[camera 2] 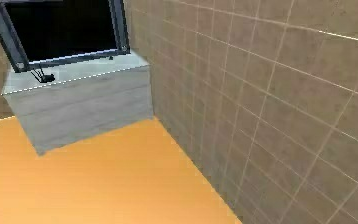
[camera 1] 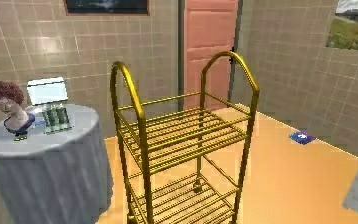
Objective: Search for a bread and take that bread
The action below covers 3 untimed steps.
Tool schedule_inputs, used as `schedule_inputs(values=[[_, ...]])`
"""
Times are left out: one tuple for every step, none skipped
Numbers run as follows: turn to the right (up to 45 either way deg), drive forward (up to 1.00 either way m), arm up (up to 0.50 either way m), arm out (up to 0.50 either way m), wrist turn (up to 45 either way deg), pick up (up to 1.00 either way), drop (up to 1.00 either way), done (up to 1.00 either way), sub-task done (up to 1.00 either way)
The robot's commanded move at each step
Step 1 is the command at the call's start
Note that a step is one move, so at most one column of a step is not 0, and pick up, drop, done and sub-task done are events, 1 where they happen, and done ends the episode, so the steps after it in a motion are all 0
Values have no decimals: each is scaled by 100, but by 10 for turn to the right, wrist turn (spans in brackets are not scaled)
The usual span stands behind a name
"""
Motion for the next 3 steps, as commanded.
schedule_inputs(values=[[-450, 0, 0, 0, 0, 0, 0, 0, 0], [-240, 0, 0, 0, 0, 0, 0, 0, 0], [0, 35, 0, 0, 0, 0, 0, 0, 0]])
